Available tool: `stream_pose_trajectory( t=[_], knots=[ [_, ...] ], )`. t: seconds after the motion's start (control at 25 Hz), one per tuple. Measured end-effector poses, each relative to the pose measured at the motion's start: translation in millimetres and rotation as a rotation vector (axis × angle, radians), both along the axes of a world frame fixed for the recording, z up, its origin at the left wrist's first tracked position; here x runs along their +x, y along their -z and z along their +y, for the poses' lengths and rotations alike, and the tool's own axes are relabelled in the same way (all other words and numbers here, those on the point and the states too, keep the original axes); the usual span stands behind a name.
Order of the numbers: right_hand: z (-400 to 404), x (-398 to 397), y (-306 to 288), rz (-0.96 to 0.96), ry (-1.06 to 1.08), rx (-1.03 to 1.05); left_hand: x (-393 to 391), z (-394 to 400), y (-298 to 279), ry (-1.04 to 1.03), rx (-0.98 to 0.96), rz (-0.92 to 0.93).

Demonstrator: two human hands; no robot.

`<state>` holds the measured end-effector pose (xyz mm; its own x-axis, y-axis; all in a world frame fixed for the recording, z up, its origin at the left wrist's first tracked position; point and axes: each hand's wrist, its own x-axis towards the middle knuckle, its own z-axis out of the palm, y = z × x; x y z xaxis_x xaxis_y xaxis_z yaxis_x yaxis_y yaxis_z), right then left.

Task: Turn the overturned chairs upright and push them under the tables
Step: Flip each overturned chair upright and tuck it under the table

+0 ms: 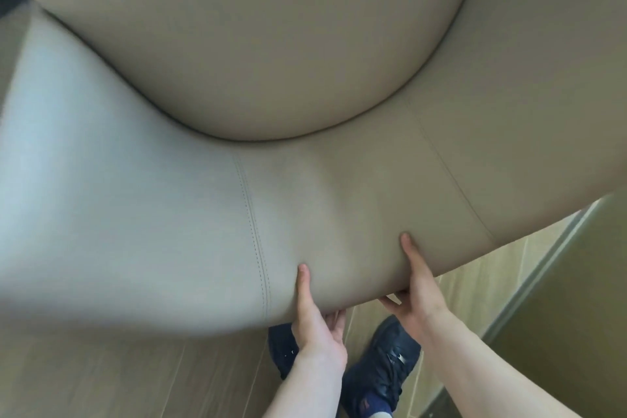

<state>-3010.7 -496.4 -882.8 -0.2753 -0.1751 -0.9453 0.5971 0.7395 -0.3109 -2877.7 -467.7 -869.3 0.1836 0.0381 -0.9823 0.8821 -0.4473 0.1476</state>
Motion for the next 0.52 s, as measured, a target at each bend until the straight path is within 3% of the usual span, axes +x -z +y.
stream_pose_trajectory(
  t=[0.2, 0.52],
  knots=[
    [-28.7, 20.3, -69.0, 0.14, -0.044, 0.057, 9.1, -30.1, -67.8, 0.001, 0.054, -0.05],
    [-97.6, 47.8, -173.8, 0.211, -0.108, 0.025, 30.1, -93.7, -165.7, -0.014, 0.02, -0.128]
  ],
)
